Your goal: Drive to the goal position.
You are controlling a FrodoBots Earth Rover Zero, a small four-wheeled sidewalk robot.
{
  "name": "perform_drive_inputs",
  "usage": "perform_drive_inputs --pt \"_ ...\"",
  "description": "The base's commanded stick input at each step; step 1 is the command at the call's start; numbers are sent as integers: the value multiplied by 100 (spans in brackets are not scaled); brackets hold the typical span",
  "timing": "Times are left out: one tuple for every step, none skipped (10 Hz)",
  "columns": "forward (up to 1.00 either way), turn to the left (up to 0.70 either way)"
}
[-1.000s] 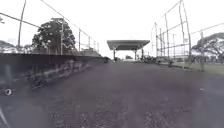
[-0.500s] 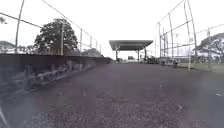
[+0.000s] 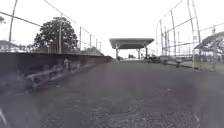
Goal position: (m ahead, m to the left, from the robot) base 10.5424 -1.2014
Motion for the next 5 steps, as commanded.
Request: perform_drive_inputs --pt "70 0" --pt "70 0" --pt "70 0" --pt "70 0" --pt "70 0"
